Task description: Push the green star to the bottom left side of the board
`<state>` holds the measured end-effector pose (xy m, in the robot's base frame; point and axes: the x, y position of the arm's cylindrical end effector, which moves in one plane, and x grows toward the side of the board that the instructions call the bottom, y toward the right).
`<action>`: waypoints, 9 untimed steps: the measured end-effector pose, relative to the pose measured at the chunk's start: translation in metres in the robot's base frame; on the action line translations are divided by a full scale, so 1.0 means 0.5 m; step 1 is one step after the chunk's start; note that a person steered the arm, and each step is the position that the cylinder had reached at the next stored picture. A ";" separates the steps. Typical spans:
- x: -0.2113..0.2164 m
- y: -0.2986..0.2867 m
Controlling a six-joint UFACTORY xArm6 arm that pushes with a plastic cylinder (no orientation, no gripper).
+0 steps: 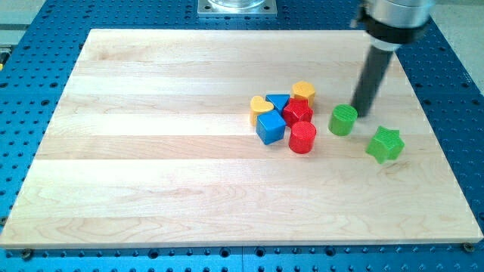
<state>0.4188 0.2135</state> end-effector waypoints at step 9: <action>0.178 -0.020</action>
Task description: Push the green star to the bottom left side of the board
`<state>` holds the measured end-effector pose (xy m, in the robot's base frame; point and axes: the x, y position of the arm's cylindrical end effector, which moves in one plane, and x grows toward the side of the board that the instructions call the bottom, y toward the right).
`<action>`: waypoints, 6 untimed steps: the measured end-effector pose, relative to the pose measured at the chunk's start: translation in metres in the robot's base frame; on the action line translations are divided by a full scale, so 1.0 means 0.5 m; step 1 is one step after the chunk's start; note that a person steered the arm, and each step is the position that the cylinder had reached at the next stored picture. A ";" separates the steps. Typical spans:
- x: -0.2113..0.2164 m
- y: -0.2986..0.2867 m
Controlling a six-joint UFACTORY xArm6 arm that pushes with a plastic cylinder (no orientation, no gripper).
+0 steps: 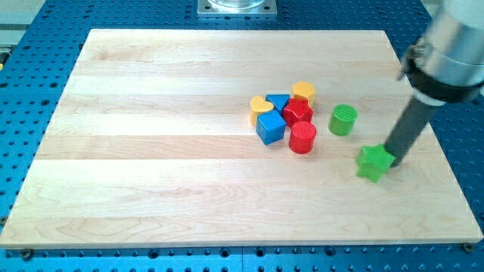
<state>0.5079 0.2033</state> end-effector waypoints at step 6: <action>0.049 -0.042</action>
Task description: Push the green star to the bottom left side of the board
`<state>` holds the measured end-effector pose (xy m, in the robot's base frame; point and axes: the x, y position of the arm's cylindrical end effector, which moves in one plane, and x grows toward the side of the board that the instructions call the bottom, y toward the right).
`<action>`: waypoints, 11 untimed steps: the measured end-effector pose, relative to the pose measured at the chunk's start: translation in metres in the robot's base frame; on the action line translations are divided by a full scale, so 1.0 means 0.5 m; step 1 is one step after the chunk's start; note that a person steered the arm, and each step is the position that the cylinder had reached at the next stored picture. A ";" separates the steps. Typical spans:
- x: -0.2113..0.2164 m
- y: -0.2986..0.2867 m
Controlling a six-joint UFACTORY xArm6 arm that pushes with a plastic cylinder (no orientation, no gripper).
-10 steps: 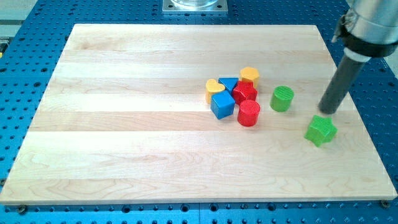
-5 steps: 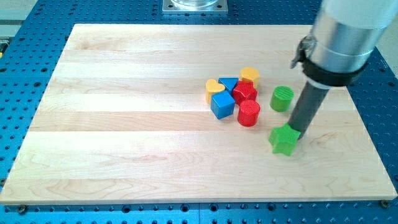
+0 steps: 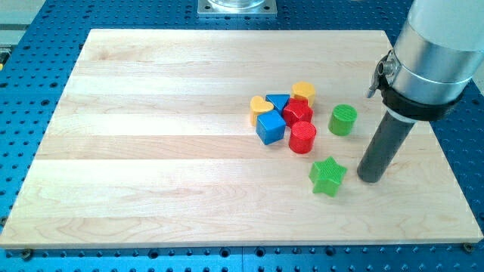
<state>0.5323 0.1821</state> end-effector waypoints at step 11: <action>0.035 -0.529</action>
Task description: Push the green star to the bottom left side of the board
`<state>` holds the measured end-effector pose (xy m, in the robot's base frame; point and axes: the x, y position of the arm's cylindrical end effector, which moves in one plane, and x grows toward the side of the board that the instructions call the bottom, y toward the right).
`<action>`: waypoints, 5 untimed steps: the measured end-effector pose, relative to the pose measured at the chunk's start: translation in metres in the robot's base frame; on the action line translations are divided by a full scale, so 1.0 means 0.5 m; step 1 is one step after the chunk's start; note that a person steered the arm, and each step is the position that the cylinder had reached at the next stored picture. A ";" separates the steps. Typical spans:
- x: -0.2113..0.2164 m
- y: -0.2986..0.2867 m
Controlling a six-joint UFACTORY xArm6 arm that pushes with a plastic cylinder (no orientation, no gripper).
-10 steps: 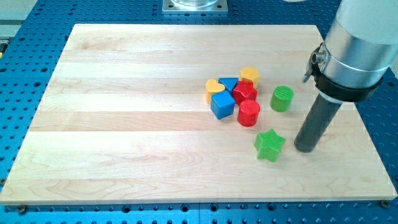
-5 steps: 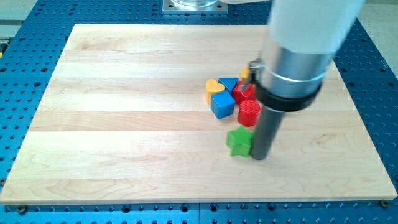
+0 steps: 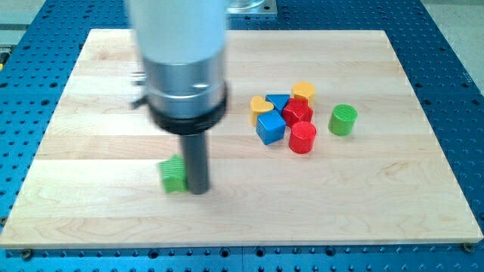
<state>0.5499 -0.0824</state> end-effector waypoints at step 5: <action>0.033 -0.055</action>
